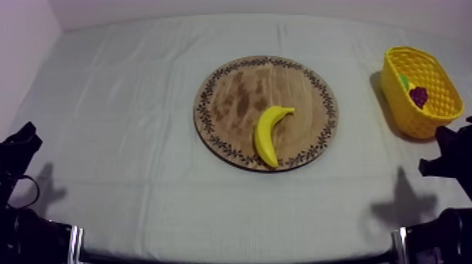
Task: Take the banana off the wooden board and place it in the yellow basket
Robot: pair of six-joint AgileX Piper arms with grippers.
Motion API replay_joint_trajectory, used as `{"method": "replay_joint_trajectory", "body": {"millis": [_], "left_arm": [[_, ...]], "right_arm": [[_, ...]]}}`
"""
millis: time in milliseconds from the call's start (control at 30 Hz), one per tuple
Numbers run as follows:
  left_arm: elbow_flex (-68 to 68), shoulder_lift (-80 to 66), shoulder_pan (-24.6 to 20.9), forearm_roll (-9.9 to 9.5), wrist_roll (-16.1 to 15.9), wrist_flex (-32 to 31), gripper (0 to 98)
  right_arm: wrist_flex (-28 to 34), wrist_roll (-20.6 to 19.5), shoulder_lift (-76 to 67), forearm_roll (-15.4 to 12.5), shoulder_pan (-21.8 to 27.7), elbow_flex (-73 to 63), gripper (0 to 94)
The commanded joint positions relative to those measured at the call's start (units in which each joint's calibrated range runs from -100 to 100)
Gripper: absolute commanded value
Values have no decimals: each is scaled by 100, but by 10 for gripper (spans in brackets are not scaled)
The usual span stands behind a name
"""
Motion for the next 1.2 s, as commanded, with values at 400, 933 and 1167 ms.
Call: {"method": "replay_joint_trajectory", "body": {"millis": [400,933,1167], "left_arm": [[3,2,-2,-1,0,-1,1],[3,2,-2,-1,0,-1,1],[3,2,-2,-1,0,-1,1]], "right_arm": [[5,5,8,-6,-413,2,4],[124,-65,158,109,-2119,-135,7],[407,-1018,1652,862,-2541,-978,6]]}}
